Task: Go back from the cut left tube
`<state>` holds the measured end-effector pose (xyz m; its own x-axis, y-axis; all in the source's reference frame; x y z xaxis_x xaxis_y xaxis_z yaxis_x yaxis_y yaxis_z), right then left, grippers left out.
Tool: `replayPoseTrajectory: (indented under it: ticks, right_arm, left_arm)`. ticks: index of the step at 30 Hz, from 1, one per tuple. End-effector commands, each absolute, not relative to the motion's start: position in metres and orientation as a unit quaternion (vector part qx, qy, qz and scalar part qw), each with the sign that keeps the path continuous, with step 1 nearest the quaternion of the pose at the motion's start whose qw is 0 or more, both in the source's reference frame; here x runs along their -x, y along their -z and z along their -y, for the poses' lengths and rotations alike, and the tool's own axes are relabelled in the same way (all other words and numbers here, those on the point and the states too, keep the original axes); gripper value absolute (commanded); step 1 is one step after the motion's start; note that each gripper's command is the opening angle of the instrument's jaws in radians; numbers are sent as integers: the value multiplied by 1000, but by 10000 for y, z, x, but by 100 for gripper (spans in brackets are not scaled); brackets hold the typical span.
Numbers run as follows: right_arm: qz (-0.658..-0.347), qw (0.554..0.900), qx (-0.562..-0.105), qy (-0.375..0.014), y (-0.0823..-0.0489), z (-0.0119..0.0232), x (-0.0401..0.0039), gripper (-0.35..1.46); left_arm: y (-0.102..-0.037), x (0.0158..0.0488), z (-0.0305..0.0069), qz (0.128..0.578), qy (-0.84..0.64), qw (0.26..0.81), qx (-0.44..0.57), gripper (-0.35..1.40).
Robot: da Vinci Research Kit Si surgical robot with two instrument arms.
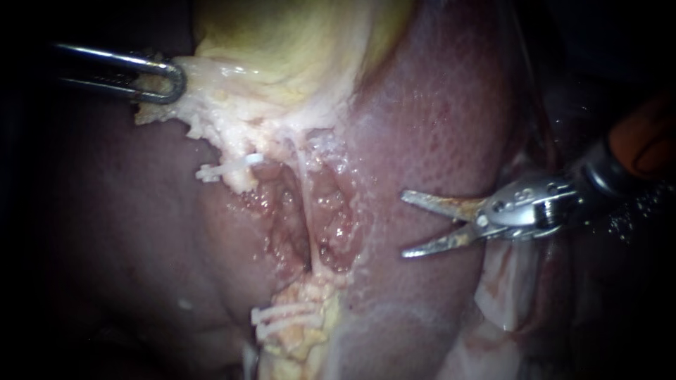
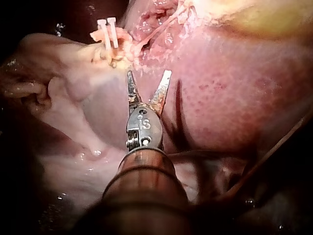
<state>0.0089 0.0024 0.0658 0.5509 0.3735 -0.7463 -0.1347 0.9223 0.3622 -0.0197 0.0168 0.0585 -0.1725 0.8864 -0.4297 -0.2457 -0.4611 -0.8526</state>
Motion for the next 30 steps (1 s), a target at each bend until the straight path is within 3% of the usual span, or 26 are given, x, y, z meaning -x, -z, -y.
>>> replayPoseTrajectory:
  ticks: [1, 6, 18, 30]
  right_arm:
    - [-449, 872, -132, -146, -656, -28, -87, 143]
    - [-451, 868, -152, -141, -653, -30, -85, 143]
    - [-450, 868, -153, -143, -653, -29, -85, 145]
    - [-451, 867, -155, -142, -653, -29, -85, 145]
  left_arm:
    - [-586, 198, -166, 320, -695, 408, 498, -35]
    - [-596, 205, -161, 316, -697, 408, 498, -35]
    - [-642, 229, -150, 326, -701, 403, 490, -35]
    - [-644, 232, -148, 328, -702, 401, 489, -35]
